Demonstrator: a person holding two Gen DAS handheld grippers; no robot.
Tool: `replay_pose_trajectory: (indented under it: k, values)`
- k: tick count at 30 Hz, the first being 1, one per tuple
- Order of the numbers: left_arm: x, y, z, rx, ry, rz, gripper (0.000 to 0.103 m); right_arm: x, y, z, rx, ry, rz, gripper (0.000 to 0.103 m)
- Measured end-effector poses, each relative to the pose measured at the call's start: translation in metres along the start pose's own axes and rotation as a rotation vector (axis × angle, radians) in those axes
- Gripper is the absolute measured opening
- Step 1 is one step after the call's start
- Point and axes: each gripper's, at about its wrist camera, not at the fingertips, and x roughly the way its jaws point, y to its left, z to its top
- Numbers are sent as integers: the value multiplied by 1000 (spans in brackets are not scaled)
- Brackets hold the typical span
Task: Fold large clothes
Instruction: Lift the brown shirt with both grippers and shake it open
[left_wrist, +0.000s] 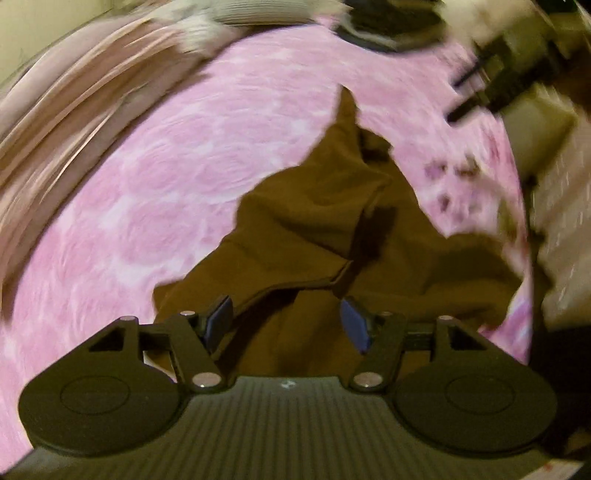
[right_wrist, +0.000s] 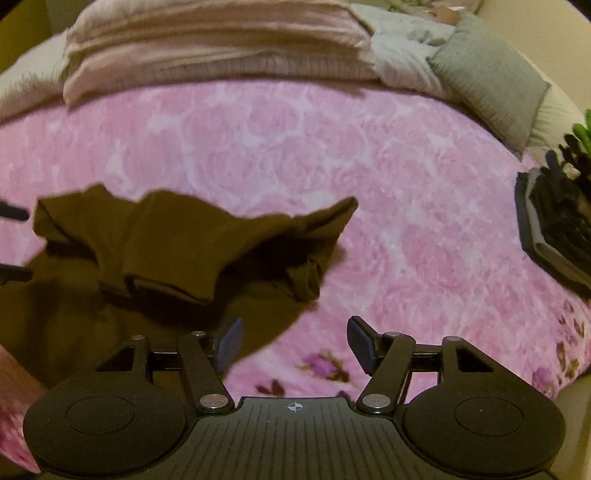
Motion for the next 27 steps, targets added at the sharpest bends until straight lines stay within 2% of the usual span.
replay_pose_trajectory:
  k: [3, 7, 10, 12, 15, 17, 19, 21, 22, 23, 27]
  values:
    - [30, -6, -4, 163, 45, 70, 60, 29, -6, -1, -97, 1, 9, 65]
    - [53, 12, -14, 237, 116, 188, 60, 72, -16, 2, -245, -27, 12, 77]
    - [68, 29, -13, 183, 166, 210, 51, 96, -19, 9, -417, -90, -1, 77]
    - [78, 36, -8, 155, 198, 211, 28, 108, -20, 13, -533, -146, -9, 78]
    - [77, 51, 3, 33, 200, 221, 13, 126, -23, 16, -680, -205, 19, 77]
    - [73, 61, 9, -36, 201, 239, 9, 134, -24, 17, -758, -236, 49, 77]
    - [67, 67, 15, -83, 202, 261, 8, 136, -27, 21, -798, -256, 104, 67]
    - [55, 74, 21, -146, 185, 273, 7, 131, -31, 29, -780, -240, 158, 24]
    - [46, 78, 24, -189, 167, 274, 6, 126, -32, 35, -750, -234, 178, 16]
    - [35, 82, 27, -224, 148, 278, 6, 115, -36, 43, -686, -236, 206, 2]
    - [-17, 93, 44, -291, 55, 311, 6, 60, -50, 70, -476, -287, 214, 2]
